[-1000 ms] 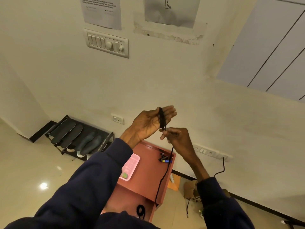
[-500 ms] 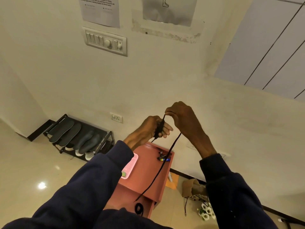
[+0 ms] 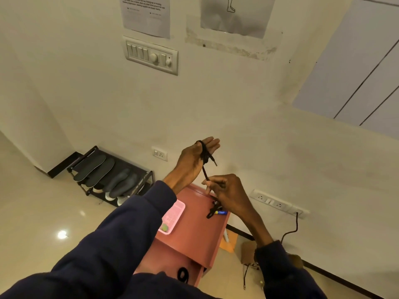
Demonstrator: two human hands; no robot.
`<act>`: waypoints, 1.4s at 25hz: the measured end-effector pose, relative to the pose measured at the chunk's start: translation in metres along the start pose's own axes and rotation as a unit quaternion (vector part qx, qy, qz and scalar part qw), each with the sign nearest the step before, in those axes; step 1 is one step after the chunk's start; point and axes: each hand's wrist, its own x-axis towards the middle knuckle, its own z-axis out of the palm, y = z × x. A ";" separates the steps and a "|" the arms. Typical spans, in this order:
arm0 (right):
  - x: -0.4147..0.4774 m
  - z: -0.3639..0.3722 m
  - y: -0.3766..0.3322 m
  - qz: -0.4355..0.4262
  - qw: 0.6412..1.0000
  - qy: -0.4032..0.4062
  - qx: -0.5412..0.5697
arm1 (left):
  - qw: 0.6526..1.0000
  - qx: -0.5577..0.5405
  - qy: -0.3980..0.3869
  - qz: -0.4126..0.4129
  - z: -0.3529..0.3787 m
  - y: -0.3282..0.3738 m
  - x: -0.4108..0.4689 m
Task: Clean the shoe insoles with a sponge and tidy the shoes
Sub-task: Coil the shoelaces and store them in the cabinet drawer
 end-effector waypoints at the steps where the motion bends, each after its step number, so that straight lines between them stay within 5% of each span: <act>1: 0.004 -0.009 -0.004 -0.025 0.999 0.000 -0.044 | 0.997 0.073 0.009 0.007 -0.005 -0.003 0.001; 5: 0.045 -0.048 -0.012 -0.145 0.953 0.015 -0.267 | 0.959 0.272 0.029 -0.070 -0.008 -0.017 -0.008; 8: 0.068 -0.057 -0.002 -0.168 0.948 0.045 -0.267 | 0.922 0.344 -0.013 -0.177 -0.003 -0.011 -0.017; 12: 0.057 -0.036 0.020 -0.071 0.995 0.032 -0.068 | 0.971 0.053 -0.015 -0.231 0.004 0.012 -0.025; 15: 0.022 0.005 0.031 0.007 0.999 -0.032 0.023 | 0.987 -0.109 0.004 -0.119 -0.002 0.014 -0.015; 19: 0.000 0.018 0.019 0.002 0.998 -0.056 0.021 | 0.994 0.107 0.033 -0.003 -0.034 0.004 -0.002; 22: 0.024 -0.005 0.007 -0.107 0.984 -0.007 -0.145 | 0.956 0.285 0.054 -0.049 -0.050 -0.010 -0.006; 25: 0.061 -0.027 0.009 -0.167 0.948 0.012 -0.272 | 0.927 0.334 0.022 -0.169 -0.033 -0.011 -0.018; 29: 0.070 -0.024 0.029 -0.091 0.988 0.015 -0.120 | 0.951 0.166 -0.002 -0.262 -0.014 0.010 -0.023; 32: 0.040 0.009 0.039 -0.003 1.000 -0.024 -0.012 | 0.979 -0.044 0.034 -0.195 -0.020 0.019 -0.018; 35: 0.008 0.033 0.031 0.037 0.996 -0.056 0.051 | 0.993 -0.051 0.048 -0.097 -0.030 0.018 -0.010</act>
